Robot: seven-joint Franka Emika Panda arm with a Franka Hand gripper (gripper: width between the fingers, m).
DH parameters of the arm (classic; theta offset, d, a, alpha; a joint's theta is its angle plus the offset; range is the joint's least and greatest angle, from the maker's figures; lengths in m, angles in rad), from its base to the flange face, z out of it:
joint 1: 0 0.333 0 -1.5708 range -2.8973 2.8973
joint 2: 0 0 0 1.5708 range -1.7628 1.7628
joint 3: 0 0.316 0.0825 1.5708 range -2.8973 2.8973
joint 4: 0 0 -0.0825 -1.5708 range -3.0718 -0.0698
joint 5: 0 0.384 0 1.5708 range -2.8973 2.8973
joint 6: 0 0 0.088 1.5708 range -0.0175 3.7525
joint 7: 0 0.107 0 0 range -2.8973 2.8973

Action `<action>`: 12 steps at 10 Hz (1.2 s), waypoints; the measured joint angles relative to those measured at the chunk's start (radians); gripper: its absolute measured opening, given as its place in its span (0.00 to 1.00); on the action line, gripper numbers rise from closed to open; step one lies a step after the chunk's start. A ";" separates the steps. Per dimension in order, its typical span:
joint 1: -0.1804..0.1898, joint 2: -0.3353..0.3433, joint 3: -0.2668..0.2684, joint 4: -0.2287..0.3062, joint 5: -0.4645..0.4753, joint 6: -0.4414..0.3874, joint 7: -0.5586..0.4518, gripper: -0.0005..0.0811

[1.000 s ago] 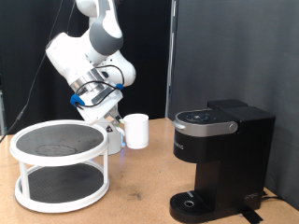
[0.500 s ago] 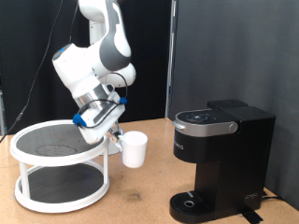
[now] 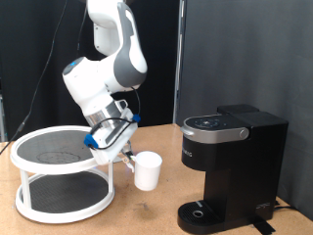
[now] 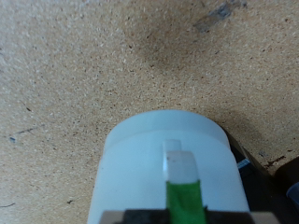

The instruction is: Make a cup of coffee with the keurig machine

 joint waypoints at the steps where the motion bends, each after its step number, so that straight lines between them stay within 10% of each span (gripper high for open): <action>1: 0.007 0.013 0.011 0.001 0.008 0.013 -0.004 0.01; 12: 0.107 0.163 0.196 0.028 0.475 0.263 -0.258 0.01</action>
